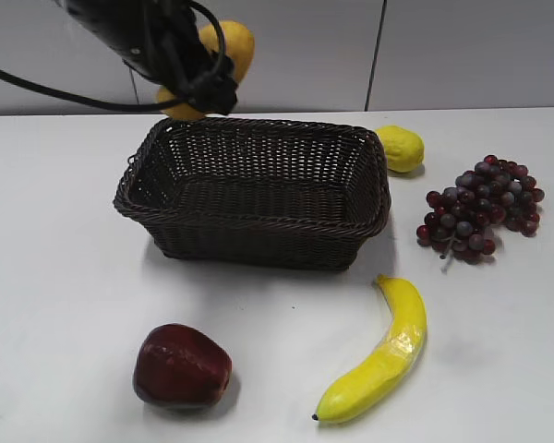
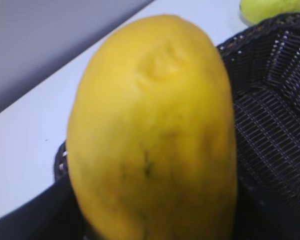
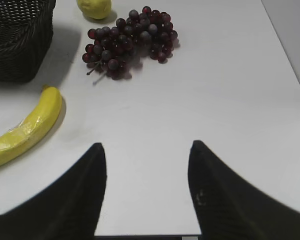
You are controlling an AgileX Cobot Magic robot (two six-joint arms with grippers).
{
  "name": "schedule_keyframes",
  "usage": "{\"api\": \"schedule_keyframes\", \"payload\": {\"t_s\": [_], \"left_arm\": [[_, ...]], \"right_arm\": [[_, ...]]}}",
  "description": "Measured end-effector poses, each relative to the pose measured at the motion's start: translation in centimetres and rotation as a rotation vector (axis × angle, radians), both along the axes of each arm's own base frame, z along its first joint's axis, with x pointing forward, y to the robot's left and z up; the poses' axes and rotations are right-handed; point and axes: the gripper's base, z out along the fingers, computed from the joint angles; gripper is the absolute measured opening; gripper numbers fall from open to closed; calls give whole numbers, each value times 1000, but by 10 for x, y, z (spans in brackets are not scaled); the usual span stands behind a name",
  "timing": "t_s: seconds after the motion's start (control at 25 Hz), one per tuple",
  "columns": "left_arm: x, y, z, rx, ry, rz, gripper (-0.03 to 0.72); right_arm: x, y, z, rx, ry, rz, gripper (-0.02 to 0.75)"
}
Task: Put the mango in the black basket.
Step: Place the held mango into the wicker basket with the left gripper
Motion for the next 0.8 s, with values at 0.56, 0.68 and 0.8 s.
{"api": "schedule_keyframes", "payload": {"t_s": [0.56, 0.68, 0.8], "left_arm": [[10, -34, -91, 154, 248, -57, 559], [11, -35, -86, 151, 248, -57, 657], [13, -36, -65, 140, 240, -50, 654]], "right_arm": [[0, 0, 0, 0, 0, 0, 407], [0, 0, 0, 0, 0, 0, 407], [0, 0, 0, 0, 0, 0, 407]]}}
